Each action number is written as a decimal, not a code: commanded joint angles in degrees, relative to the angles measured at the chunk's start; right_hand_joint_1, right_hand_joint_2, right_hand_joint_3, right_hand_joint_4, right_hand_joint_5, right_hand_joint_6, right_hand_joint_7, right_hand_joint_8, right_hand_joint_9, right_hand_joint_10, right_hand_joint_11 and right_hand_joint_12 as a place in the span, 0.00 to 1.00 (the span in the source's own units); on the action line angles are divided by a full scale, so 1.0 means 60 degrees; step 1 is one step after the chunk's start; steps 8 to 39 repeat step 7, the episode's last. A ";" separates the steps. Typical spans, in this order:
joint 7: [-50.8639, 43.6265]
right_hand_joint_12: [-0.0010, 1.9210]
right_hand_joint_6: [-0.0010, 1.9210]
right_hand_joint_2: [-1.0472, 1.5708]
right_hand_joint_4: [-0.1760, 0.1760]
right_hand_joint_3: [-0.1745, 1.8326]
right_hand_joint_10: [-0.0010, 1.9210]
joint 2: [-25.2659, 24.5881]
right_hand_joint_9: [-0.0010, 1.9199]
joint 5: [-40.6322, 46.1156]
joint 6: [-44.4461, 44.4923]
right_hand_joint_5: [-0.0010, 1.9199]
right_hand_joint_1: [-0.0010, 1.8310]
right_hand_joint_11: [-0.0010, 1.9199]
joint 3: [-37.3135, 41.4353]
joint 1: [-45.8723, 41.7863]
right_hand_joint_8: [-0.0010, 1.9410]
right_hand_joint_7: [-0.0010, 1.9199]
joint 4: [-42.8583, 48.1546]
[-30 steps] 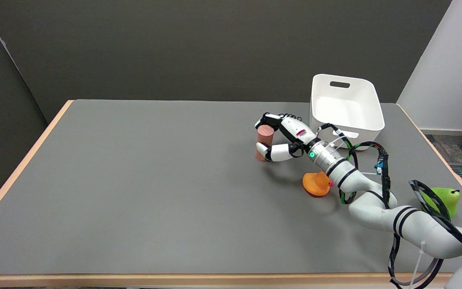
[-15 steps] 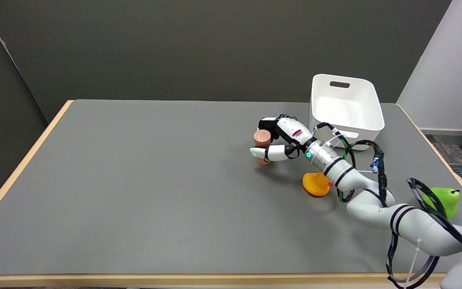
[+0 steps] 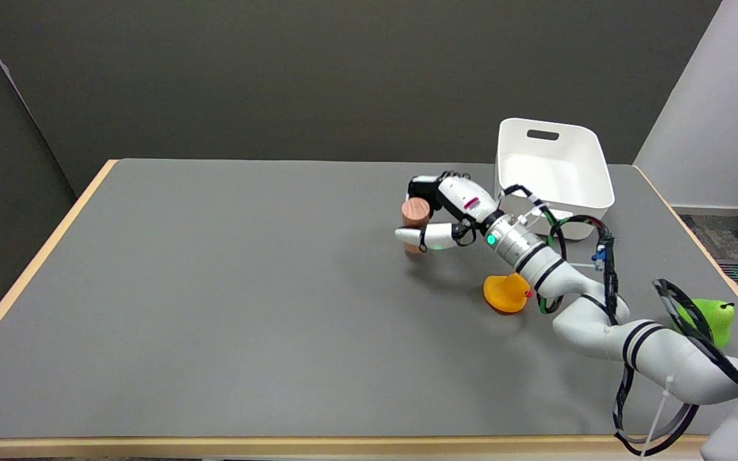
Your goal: Pick up the wooden cylinder.
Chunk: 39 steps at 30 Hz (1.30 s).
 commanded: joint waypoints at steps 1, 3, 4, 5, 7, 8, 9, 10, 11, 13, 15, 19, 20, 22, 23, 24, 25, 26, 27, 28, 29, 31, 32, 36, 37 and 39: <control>-0.1092 0.99 0.76 0.78 0.14 0.32 0.73 0.0608 0.44 -0.1048 0.0169 0.35 0.66 0.27 0.2235 -0.0037 0.65 0.50 0.1906; -0.1254 1.00 0.76 0.78 0.14 0.31 0.73 0.0695 0.44 -0.1048 0.0143 0.34 0.66 0.28 0.2521 -0.0025 0.66 0.49 0.1982; -0.1398 1.00 0.76 0.78 0.13 0.31 0.73 0.0735 0.44 -0.1048 0.0089 0.34 0.66 0.28 0.2746 -0.0025 0.66 0.49 0.2047; -0.1459 1.00 0.76 0.78 0.13 0.31 0.73 0.0767 0.44 -0.1048 0.0014 0.34 0.66 0.28 0.2895 -0.0011 0.66 0.49 0.2078; -0.1665 1.00 0.76 0.79 0.13 0.30 0.73 0.0934 0.44 -0.1048 -0.0258 0.34 0.66 0.27 0.3387 0.0028 0.66 0.49 0.2167; -0.1665 1.00 0.76 0.79 0.13 0.30 0.73 0.0934 0.44 -0.1048 -0.0258 0.34 0.66 0.27 0.3387 0.0028 0.66 0.49 0.2167; -0.1665 1.00 0.76 0.79 0.13 0.30 0.73 0.0934 0.44 -0.1048 -0.0258 0.34 0.66 0.27 0.3387 0.0028 0.66 0.49 0.2167; -0.1665 1.00 0.76 0.79 0.13 0.30 0.73 0.0934 0.44 -0.1048 -0.0258 0.34 0.66 0.27 0.3387 0.0028 0.66 0.49 0.2167; -0.1665 1.00 0.76 0.79 0.13 0.30 0.73 0.0934 0.44 -0.1048 -0.0258 0.34 0.66 0.27 0.3387 0.0028 0.66 0.49 0.2167; -0.1665 1.00 0.76 0.79 0.13 0.30 0.73 0.0934 0.44 -0.1048 -0.0258 0.34 0.66 0.27 0.3387 0.0028 0.66 0.49 0.2167; -0.1665 1.00 0.76 0.79 0.13 0.30 0.73 0.0934 0.44 -0.1048 -0.0258 0.34 0.66 0.27 0.3387 0.0028 0.66 0.49 0.2167; -0.1665 1.00 0.76 0.79 0.13 0.30 0.73 0.0934 0.44 -0.1048 -0.0258 0.34 0.66 0.27 0.3387 0.0028 0.66 0.49 0.2167; -0.1665 1.00 0.76 0.79 0.13 0.30 0.73 0.0934 0.44 -0.1048 -0.0258 0.34 0.66 0.27 0.3387 0.0028 0.66 0.49 0.2167; -0.1665 1.00 0.76 0.79 0.13 0.30 0.73 0.0934 0.44 -0.1048 -0.0258 0.34 0.66 0.27 0.3387 0.0028 0.66 0.49 0.2167; -0.1665 1.00 0.76 0.79 0.13 0.30 0.73 0.0934 0.44 -0.1048 -0.0258 0.34 0.66 0.27 0.3387 0.0028 0.66 0.49 0.2167; -0.1665 1.00 0.76 0.79 0.13 0.30 0.73 0.0934 0.44 -0.1048 -0.0258 0.34 0.66 0.27 0.3387 0.0028 0.66 0.49 0.2167; -0.1665 1.00 0.76 0.79 0.13 0.30 0.73 0.0934 0.44 -0.1048 -0.0258 0.34 0.66 0.27 0.3387 0.0028 0.66 0.49 0.2167; -0.1665 1.00 0.76 0.79 0.13 0.30 0.73 0.0934 0.44 -0.1048 -0.0258 0.34 0.66 0.27 0.3387 0.0028 0.66 0.49 0.2167; -0.1665 1.00 0.76 0.79 0.13 0.30 0.73 0.0934 0.44 -0.1048 -0.0258 0.34 0.66 0.27 0.3387 0.0028 0.66 0.49 0.2167; -0.1665 1.00 0.76 0.79 0.13 0.30 0.73 0.0934 0.44 -0.1048 -0.0258 0.34 0.66 0.27 0.3387 0.0028 0.66 0.49 0.2167; -0.1665 1.00 0.76 0.79 0.13 0.30 0.73 0.0934 0.44 -0.1048 -0.0258 0.34 0.66 0.27 0.3387 0.0028 0.66 0.49 0.2167; -0.1665 1.00 0.76 0.79 0.13 0.30 0.73 0.0934 0.44 -0.1048 -0.0258 0.34 0.66 0.27 0.3387 0.0028 0.66 0.49 0.2167; -0.1665 1.00 0.76 0.79 0.13 0.30 0.73 0.0934 0.44 -0.1048 -0.0258 0.34 0.66 0.27 0.3387 0.0028 0.66 0.49 0.2167; -0.1665 1.00 0.76 0.79 0.13 0.30 0.73 0.0934 0.44 -0.1048 -0.0258 0.34 0.66 0.27 0.3387 0.0028 0.66 0.49 0.2167; -0.1665 1.00 0.76 0.79 0.13 0.30 0.73 0.0934 0.44 -0.1048 -0.0258 0.34 0.66 0.27 0.3387 0.0028 0.66 0.49 0.2167; -0.1665 1.00 0.76 0.79 0.13 0.30 0.73 0.0934 0.44 -0.1048 -0.0258 0.34 0.66 0.27 0.3387 0.0028 0.66 0.49 0.2167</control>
